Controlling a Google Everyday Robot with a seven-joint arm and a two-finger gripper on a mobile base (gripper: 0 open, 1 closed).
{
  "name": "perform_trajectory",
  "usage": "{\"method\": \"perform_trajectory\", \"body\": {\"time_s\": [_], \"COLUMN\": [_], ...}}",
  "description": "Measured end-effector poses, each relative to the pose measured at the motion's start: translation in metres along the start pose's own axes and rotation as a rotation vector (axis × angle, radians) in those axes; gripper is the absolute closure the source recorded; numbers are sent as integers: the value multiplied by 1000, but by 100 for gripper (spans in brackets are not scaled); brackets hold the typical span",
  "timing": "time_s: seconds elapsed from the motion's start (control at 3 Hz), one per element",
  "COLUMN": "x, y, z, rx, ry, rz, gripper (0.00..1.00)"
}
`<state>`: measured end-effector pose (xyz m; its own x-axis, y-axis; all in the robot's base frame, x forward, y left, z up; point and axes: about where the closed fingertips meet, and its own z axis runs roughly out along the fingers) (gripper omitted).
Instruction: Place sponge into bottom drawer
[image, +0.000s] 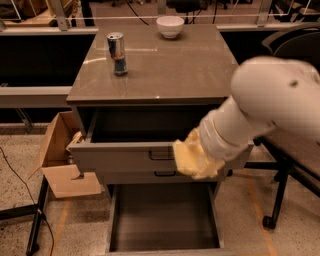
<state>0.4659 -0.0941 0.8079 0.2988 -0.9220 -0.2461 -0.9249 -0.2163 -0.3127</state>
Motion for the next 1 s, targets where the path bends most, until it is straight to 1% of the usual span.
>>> {"method": "perform_trajectory", "body": {"time_s": [0.33, 0.67, 1.0], "x": [24, 46, 70], "y": [65, 80, 71], "z": [67, 127, 177], "rx": [-18, 37, 101], "ry": [-118, -169, -123], "rz": [125, 138, 105], "gripper": [100, 100, 100]}}
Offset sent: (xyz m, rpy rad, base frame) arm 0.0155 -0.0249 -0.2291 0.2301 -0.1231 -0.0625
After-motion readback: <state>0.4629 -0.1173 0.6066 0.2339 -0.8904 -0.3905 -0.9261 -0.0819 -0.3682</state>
